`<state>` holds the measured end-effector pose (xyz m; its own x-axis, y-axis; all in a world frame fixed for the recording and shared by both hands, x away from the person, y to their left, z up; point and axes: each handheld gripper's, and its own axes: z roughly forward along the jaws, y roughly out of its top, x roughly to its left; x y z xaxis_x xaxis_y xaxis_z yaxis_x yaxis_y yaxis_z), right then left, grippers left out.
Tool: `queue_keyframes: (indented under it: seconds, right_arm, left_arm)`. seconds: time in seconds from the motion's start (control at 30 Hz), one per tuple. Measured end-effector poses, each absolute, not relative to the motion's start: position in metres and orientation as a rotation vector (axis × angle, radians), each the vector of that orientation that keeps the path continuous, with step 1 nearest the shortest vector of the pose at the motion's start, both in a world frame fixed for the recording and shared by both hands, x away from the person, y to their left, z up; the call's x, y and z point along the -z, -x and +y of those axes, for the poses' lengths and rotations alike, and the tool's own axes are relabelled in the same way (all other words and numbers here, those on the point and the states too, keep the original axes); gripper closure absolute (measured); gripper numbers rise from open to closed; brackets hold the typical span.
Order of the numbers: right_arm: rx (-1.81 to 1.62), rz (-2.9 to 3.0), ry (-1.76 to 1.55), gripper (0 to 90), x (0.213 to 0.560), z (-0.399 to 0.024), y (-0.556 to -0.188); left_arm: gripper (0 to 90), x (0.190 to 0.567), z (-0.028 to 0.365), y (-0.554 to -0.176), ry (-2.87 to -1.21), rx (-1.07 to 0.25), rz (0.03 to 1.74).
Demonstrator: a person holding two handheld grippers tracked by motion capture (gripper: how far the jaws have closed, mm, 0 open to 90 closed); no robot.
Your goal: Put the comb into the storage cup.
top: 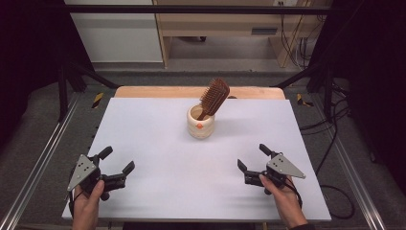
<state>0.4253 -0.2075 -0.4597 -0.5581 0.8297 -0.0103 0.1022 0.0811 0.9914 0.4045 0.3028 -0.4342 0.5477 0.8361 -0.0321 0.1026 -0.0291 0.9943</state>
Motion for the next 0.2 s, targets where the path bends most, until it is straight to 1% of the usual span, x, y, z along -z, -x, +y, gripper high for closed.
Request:
queue_keyframes:
  seconds: [0.2]
  right_arm:
    - [-1.52,1.756,-0.927,3.5,0.4635,-0.2158,-0.4211]
  left_arm:
    - [1.4,0.4346,0.3043,-0.4051,-1.496,-0.717,0.853]
